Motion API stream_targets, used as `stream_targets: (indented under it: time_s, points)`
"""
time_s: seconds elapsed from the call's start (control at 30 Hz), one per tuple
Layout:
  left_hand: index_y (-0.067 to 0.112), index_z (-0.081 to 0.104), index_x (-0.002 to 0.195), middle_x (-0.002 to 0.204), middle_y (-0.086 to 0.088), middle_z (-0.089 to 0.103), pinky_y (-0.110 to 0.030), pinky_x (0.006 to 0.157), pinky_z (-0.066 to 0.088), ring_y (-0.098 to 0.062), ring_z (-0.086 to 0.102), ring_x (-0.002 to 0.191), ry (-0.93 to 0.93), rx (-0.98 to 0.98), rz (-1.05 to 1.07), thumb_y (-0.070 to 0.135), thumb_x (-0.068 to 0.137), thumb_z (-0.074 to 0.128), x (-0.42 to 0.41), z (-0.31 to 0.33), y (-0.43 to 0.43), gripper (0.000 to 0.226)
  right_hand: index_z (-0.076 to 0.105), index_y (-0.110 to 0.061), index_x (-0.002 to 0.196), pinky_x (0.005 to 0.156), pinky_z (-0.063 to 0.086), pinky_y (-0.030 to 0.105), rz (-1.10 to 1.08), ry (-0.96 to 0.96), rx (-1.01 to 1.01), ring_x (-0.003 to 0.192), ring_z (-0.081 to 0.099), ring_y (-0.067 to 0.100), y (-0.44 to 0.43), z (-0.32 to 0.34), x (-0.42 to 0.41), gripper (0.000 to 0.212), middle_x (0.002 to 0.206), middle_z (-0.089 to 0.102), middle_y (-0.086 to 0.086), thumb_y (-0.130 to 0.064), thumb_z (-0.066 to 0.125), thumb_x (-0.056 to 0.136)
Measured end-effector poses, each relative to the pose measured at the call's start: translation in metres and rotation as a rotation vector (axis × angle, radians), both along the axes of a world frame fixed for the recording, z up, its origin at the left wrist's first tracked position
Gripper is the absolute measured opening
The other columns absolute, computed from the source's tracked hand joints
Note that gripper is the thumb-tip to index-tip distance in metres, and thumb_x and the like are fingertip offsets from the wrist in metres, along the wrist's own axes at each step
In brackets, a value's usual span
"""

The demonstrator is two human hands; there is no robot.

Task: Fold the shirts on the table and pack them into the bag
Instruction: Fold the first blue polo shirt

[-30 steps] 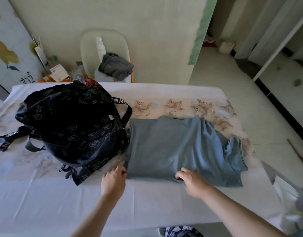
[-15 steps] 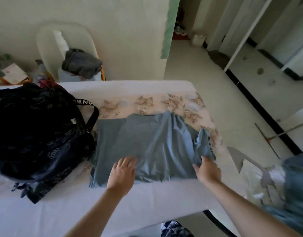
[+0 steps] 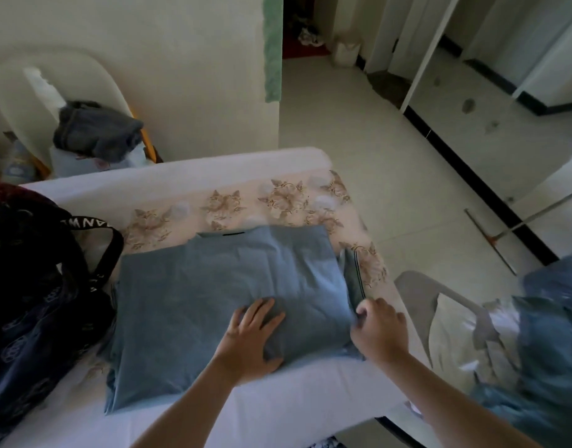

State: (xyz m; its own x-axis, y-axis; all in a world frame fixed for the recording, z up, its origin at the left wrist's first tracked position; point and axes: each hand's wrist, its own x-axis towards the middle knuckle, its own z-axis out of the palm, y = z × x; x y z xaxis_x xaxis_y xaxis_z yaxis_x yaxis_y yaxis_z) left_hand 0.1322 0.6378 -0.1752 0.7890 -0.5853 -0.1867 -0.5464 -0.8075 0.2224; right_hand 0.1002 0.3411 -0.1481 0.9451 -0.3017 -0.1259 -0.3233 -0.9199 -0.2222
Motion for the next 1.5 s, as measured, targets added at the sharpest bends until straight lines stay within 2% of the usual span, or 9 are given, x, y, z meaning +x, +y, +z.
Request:
stream_targets:
  time_s: [0.13,0.27,0.43,0.7,0.8,0.97,1.1,1.27,1.5]
  points:
    - [0.030,0.061,0.127,0.134,-0.003,0.056,-0.038,0.100,0.036,-0.025,0.054,0.121,-0.141,-0.080,-0.020,0.064,0.072,0.058,0.025,0.007,-0.009,0.065,0.060,-0.016,0.101,0.072,0.046,0.041,0.073,-0.267,0.040,0.086,0.057,0.034,0.022,0.005,0.061,0.041,0.095,0.059,0.007,-0.009,0.069,0.061]
    - [0.023,0.058,0.130,0.133,-0.003,0.057,-0.038,0.100,0.044,-0.025,0.055,0.121,-0.200,-0.162,0.052,0.044,0.088,0.051,0.051,0.014,-0.035,0.047,0.054,-0.015,0.131,0.097,0.046,0.046,0.376,-0.199,-0.025,0.118,0.054,0.032,0.026,0.001,0.113,0.049,0.130,0.056,0.011,-0.019,0.061,0.083]
    - [0.031,0.016,0.157,0.165,-0.007,0.000,-0.050,0.122,0.005,-0.028,0.002,0.152,0.021,0.056,-0.053,0.075,0.080,0.039,0.051,0.001,-0.058,0.091,0.028,-0.008,0.155,0.115,0.035,0.043,0.454,-0.043,0.060,0.142,0.038,0.027,-0.003,-0.033,0.107,0.063,0.156,0.038,0.012,-0.029,0.050,0.099]
    - [0.038,0.009,0.156,0.165,-0.001,-0.011,-0.047,0.119,-0.009,-0.021,-0.017,0.150,0.071,-0.038,-0.291,0.079,0.079,0.042,0.044,0.004,-0.110,0.093,0.068,-0.022,0.113,0.085,0.044,0.043,0.189,-0.081,-0.034,0.101,0.056,0.034,-0.060,-0.026,0.126,0.038,0.109,0.060,0.006,-0.038,0.075,0.079]
    - [0.031,0.026,0.152,0.164,-0.004,0.010,-0.050,0.120,-0.001,-0.025,0.001,0.151,0.088,-0.002,-0.464,0.079,0.077,0.043,0.043,0.005,-0.139,0.091,0.063,-0.026,0.079,0.075,0.039,0.031,0.091,-0.015,0.229,0.090,0.057,0.027,-0.063,-0.016,0.138,0.016,0.091,0.060,-0.001,-0.036,0.076,0.080]
    - [0.018,0.064,0.110,0.114,-0.001,0.060,-0.043,0.092,0.050,-0.022,0.057,0.105,0.029,-0.450,-0.133,0.030,0.094,0.049,0.082,0.018,-0.163,0.025,0.055,-0.020,0.096,0.070,0.049,0.032,-0.087,-0.048,0.436,0.086,0.068,0.026,-0.076,-0.014,0.127,0.024,0.090,0.071,-0.001,-0.037,0.072,0.089]
    - [0.022,0.051,0.131,0.128,0.004,0.052,-0.034,0.103,0.041,-0.018,0.047,0.121,0.014,-0.289,-0.066,0.002,0.092,0.052,0.131,0.032,-0.192,0.044,0.057,-0.026,0.112,0.072,0.054,0.033,-0.232,-0.037,0.489,0.078,0.066,0.018,-0.082,-0.012,0.113,0.036,0.089,0.070,-0.004,-0.050,0.066,0.087]
    - [0.026,0.044,0.141,0.136,-0.001,0.051,-0.041,0.108,0.035,-0.022,0.046,0.125,-0.040,0.129,-0.368,0.020,0.095,0.060,0.169,0.033,-0.223,0.049,0.036,-0.024,0.048,0.055,0.036,0.027,-0.151,-0.059,0.446,0.054,0.042,0.018,-0.090,-0.023,0.097,0.043,0.054,0.037,-0.003,-0.054,0.062,0.066]
    - [0.025,0.062,0.108,0.106,0.007,0.058,-0.033,0.095,0.040,-0.017,0.055,0.104,0.063,-0.128,0.015,0.026,0.097,0.054,0.182,0.028,-0.230,0.013,0.052,-0.024,0.071,0.054,0.043,0.031,-0.300,-0.082,0.714,0.057,0.053,0.011,-0.091,-0.016,0.097,0.030,0.062,0.055,-0.009,-0.040,0.076,0.081]
